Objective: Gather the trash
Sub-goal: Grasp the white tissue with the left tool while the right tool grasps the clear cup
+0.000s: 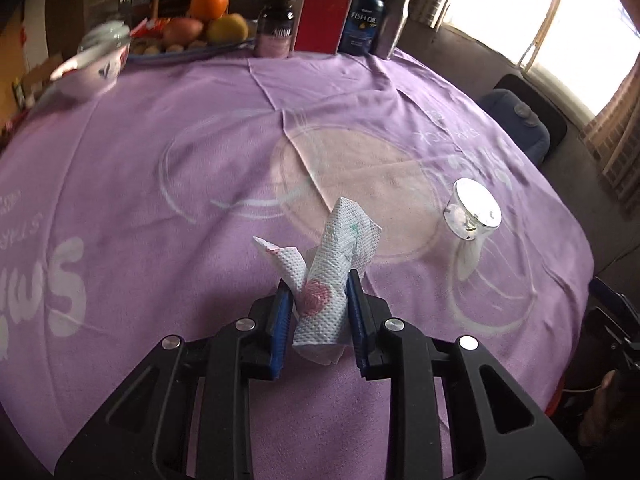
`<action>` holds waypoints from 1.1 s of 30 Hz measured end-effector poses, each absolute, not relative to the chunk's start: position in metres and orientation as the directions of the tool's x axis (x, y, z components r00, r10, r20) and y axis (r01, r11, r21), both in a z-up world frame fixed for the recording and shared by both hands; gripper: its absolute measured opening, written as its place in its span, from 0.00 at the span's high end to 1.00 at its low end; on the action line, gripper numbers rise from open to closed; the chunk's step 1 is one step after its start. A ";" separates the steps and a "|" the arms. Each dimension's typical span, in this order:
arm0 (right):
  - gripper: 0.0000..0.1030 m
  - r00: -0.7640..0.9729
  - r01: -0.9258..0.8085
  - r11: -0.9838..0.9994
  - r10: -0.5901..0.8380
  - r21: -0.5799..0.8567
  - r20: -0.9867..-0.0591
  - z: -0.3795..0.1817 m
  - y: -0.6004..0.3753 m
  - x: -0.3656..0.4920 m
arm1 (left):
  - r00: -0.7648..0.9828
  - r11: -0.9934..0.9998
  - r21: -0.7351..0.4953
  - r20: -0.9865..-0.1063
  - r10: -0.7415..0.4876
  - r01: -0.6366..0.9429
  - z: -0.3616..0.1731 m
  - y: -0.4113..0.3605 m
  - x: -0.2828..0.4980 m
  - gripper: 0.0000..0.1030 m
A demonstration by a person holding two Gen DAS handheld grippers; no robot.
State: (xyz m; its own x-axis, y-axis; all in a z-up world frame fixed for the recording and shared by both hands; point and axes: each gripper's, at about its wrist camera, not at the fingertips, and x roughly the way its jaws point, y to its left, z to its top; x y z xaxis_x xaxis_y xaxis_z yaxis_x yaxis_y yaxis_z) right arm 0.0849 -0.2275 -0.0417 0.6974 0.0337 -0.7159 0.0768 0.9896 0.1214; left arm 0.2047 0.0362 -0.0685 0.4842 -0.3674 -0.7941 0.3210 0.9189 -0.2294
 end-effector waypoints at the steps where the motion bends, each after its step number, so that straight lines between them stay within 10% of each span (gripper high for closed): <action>1: 0.06 0.695 0.070 0.990 0.037 0.119 -0.718 -0.041 -0.223 0.095 | 0.487 0.919 -0.231 -0.792 -0.369 0.320 -0.068 0.038 0.205 0.73; 33: 0.06 0.542 0.054 0.991 0.076 0.125 -0.837 -0.084 -0.198 0.227 | 0.479 0.894 -0.336 -0.758 -0.444 0.297 -0.066 0.053 0.202 0.70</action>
